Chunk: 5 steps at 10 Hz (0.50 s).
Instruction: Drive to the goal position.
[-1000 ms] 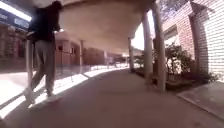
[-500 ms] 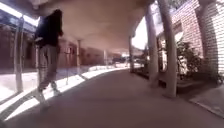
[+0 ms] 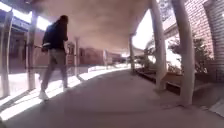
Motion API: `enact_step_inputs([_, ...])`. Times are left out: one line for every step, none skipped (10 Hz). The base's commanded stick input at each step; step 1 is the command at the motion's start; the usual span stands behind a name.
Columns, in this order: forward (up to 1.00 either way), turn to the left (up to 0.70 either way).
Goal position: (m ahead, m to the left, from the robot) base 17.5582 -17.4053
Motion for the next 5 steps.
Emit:
enact_step_inputs([0.85, 0.00])
enact_step_inputs([0.85, 0.00])
enact_step_inputs([0.85, 0.00])
enact_step_inputs([0.85, 0.00])
enact_step_inputs([0.85, 0.00])
